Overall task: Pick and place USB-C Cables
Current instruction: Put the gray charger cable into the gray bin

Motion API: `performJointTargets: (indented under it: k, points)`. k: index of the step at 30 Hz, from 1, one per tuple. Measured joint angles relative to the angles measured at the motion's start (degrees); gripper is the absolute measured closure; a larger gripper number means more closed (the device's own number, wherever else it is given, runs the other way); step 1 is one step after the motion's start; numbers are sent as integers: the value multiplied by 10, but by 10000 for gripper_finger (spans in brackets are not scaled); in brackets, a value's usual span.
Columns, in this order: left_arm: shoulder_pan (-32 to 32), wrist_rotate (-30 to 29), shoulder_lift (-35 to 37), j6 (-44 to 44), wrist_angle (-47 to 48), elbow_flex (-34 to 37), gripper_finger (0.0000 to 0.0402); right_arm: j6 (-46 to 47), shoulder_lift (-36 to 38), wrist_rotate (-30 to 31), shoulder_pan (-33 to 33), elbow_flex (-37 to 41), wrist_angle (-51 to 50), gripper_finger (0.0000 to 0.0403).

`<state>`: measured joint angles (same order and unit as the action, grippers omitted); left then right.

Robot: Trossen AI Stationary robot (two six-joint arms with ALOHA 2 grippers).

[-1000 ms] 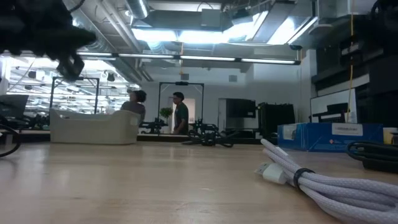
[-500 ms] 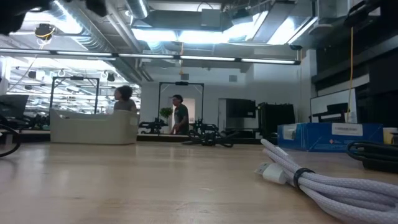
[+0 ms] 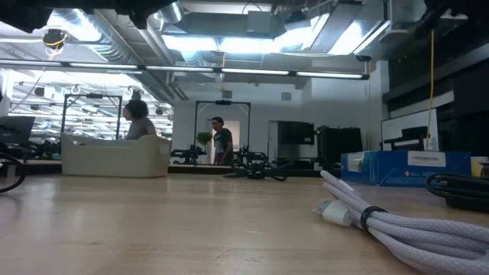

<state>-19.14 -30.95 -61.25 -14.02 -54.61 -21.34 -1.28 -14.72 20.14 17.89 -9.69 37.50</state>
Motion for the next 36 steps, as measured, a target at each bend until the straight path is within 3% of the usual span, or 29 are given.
performJointTargets:
  k: [4,7,9,14,20,25,32,36]
  points:
    - [0,1,0,2,0,0,376,-64,-94,13,-13,-64,-3,362]
    - [0,0,0,0,0,0,376,-79,-167,61,-27,-116,-65,362]
    - [0,1,0,0,0,0,376,-55,-209,92,-35,-153,-143,362]
    - [-2,1,0,4,10,0,376,61,-274,97,-38,-230,-348,362]
    - [-4,1,0,12,29,0,376,122,-337,106,-58,-282,-381,362]
    - [-4,1,0,34,30,0,376,112,-430,13,-139,-355,-402,362]
    - [-4,2,0,35,30,0,376,104,-567,-60,-274,-527,-575,362]
    - [-4,33,0,66,59,0,376,113,-643,-141,-341,-603,-635,362]
